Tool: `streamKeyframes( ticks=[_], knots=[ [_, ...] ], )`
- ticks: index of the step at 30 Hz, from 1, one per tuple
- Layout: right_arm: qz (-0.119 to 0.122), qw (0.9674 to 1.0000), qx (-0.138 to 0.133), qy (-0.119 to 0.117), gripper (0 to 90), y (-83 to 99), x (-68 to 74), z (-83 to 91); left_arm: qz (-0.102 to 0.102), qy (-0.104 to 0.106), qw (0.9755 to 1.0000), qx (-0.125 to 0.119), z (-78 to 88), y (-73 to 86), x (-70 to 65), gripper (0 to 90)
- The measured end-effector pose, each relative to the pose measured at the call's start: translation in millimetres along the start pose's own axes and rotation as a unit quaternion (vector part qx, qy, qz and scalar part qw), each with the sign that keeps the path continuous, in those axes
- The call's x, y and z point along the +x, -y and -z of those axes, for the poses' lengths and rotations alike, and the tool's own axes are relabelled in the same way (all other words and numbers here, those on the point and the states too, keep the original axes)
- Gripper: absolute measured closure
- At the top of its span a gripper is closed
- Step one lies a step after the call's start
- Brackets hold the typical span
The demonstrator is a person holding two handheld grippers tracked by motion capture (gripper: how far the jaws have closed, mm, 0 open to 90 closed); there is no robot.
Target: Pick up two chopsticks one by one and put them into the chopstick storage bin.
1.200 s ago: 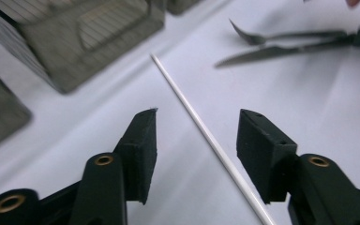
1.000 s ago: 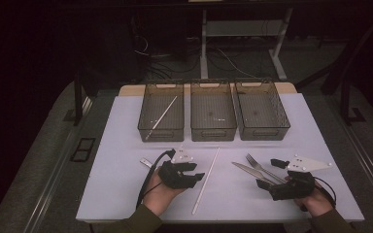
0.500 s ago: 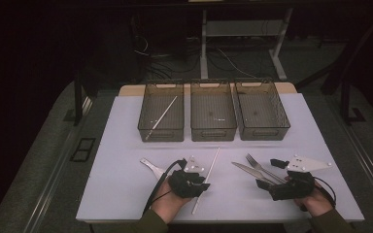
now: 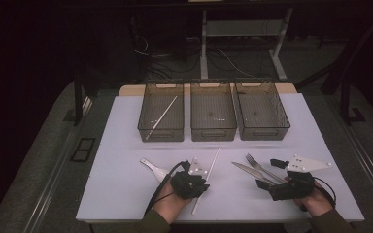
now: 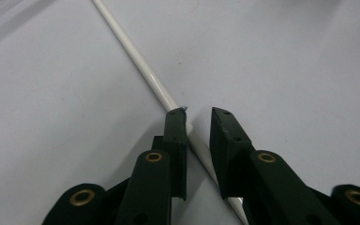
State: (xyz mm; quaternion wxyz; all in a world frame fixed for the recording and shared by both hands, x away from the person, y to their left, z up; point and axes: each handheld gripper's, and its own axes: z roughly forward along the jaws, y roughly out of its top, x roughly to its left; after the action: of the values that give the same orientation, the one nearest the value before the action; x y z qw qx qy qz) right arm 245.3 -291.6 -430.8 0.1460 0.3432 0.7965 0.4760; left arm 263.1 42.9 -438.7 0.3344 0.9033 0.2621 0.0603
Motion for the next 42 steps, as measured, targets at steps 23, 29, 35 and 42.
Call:
streamKeyframes(
  ticks=[23, 29, 35, 42],
  knots=[
    [-0.001, 1.0000, -0.002, -0.002, 8.0, -0.2, -0.2, 0.9, 0.007, -0.044, 0.9987, 0.027, 14.8, 6.4, 17.8, 80.3],
    [-0.001, 1.0000, -0.001, -0.001, 8.0, -0.2, -0.3, 0.8, 0.050, -0.029, 0.9981, -0.019, 16.6, 2.7, 21.7, 73.4],
    [-0.001, 1.0000, -0.001, 0.000, 8.0, -0.3, 0.4, 0.4, 0.075, -0.037, 0.9955, -0.046, 8.1, -6.2, 27.9, 74.3],
    [0.000, 1.0000, -0.001, 0.000, 8.0, -0.3, 0.1, 0.4, 0.077, -0.048, 0.9955, -0.025, -5.8, -8.2, 30.4, 77.1]
  ],
)
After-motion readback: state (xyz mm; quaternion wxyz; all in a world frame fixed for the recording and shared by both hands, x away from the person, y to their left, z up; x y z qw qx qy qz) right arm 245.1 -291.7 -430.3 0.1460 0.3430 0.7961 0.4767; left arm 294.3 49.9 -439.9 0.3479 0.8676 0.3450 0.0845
